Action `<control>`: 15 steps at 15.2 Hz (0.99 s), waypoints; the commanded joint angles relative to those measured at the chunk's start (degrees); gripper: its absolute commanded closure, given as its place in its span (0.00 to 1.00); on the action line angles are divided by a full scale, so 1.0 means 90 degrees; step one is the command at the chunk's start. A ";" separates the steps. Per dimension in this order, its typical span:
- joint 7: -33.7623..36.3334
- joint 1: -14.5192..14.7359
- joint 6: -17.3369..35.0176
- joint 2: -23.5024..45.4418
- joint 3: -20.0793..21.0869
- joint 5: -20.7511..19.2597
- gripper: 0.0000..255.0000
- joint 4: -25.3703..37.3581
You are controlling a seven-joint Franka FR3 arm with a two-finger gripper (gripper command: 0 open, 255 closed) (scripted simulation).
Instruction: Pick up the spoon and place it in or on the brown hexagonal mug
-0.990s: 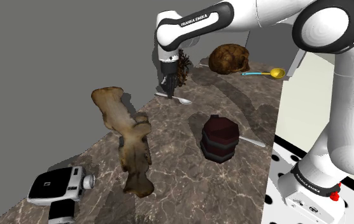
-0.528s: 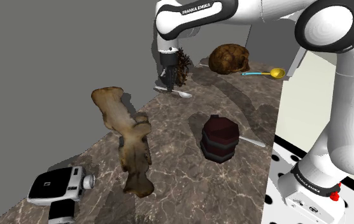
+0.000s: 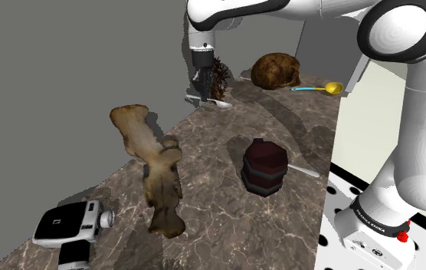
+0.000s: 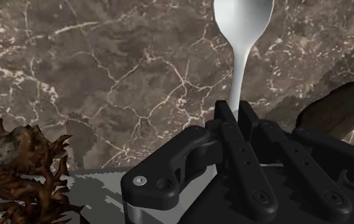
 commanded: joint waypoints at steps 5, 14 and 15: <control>0.0062 0.0003 -0.0511 0.0009 0.0006 -0.0003 1.00 0.0520; 0.0172 0.0048 -0.0392 -0.1153 0.0069 0.0104 1.00 -0.0742; 0.0192 0.0061 -0.0298 -0.1427 0.0086 0.0133 1.00 -0.1105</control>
